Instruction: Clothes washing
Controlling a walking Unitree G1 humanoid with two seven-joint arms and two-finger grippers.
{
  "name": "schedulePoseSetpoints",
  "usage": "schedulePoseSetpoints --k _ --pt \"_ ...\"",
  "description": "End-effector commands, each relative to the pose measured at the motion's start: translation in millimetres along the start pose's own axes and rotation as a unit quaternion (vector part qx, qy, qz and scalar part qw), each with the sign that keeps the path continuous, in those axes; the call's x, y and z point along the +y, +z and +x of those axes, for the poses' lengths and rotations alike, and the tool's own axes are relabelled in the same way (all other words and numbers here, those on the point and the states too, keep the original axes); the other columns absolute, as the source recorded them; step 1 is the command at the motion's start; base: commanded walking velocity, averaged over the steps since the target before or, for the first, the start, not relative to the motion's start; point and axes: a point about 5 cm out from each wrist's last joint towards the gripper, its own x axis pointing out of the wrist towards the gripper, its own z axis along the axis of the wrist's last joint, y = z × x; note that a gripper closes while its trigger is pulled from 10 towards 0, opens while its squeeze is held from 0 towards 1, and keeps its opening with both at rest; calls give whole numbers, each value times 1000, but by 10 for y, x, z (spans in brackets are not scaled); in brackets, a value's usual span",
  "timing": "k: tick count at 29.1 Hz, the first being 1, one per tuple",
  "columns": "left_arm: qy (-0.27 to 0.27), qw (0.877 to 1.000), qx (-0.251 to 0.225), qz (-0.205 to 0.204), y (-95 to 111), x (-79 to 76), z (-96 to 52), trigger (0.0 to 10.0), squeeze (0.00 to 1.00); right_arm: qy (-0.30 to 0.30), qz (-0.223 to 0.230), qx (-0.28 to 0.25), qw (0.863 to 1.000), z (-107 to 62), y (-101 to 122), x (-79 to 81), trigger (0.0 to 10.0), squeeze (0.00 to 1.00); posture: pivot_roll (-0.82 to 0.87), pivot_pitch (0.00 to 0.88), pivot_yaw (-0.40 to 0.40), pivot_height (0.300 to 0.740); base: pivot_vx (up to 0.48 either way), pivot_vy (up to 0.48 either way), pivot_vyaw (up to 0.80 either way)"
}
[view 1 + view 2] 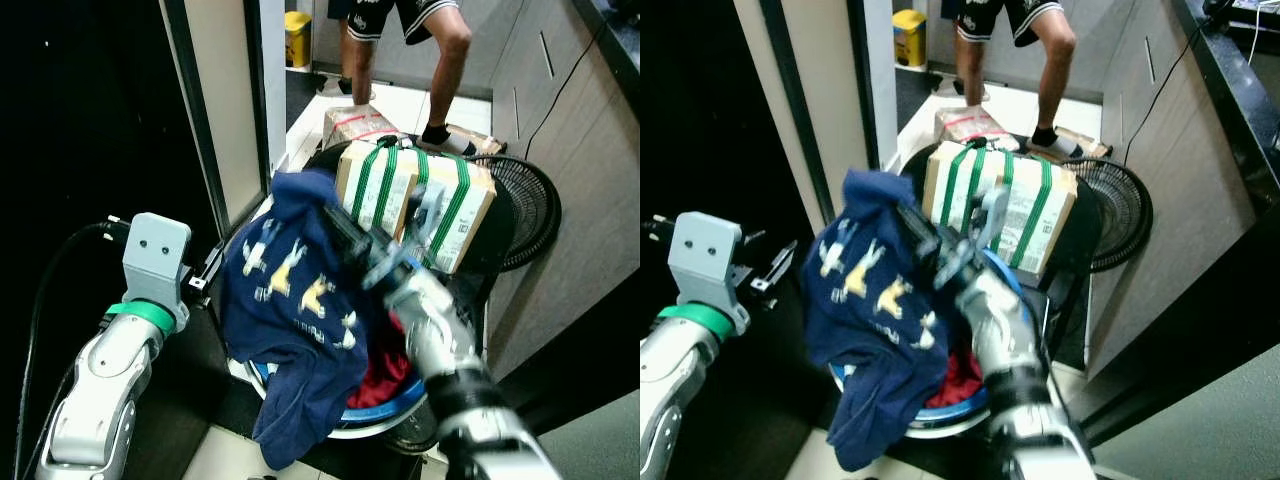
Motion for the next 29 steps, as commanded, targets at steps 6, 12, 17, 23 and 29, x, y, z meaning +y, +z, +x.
schedulePoseSetpoints --k 6,12,17,23,29 --pt "11 1000 2 -6 -39 43 -14 10000 0 -34 -40 -171 984 353 837 13 0 0 157 47 53 740 0 0 0" --pt "17 1000 0 -5 -38 59 -6 10000 0 -57 -84 -225 969 490 1300 -14 0 0 156 44 52 740 0 0 0" --pt "18 1000 -1 -7 -41 50 5 10000 0 -80 -104 -150 980 439 1016 -109 0 0 150 42 50 740 0 0 0" --pt "30 999 8 -13 -55 56 26 10000 0 -228 -80 26 970 -129 100 -425 0 0 156 42 47 740 0 0 0" --pt "44 998 25 -33 -75 60 42 10000 0 -232 -67 78 967 -309 -146 -381 4824 0 156 42 47 740 0 0 0"
